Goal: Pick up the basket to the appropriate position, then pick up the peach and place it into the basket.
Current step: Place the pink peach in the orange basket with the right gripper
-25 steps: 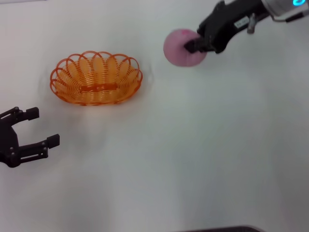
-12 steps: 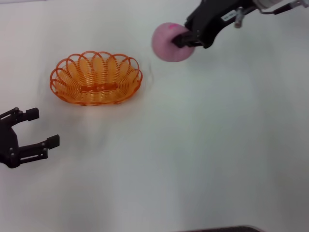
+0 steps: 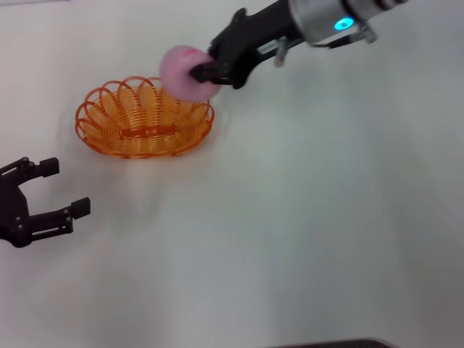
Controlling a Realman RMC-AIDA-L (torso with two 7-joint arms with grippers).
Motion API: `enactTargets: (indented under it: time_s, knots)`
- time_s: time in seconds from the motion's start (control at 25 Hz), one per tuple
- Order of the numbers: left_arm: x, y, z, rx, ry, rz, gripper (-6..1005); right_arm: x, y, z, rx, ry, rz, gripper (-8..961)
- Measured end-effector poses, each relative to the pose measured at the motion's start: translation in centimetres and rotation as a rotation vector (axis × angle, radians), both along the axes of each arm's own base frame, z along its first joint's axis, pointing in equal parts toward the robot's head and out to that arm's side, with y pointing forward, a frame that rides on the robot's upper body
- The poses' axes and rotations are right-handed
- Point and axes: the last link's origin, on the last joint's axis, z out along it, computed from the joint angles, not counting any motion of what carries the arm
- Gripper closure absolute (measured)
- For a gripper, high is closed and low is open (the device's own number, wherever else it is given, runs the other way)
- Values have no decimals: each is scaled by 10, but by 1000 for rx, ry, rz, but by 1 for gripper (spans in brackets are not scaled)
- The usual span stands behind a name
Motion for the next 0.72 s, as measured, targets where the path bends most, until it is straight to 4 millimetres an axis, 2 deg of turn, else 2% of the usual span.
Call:
enactTargets:
  time_s: [0.32,0.72]
  knots:
    - [-1,1,0,7,6,6,95,13,-1,-33,33,164,21,771]
    - [-2,2,0,12,12,13,94,22,-6,-43,42,229,26,750]
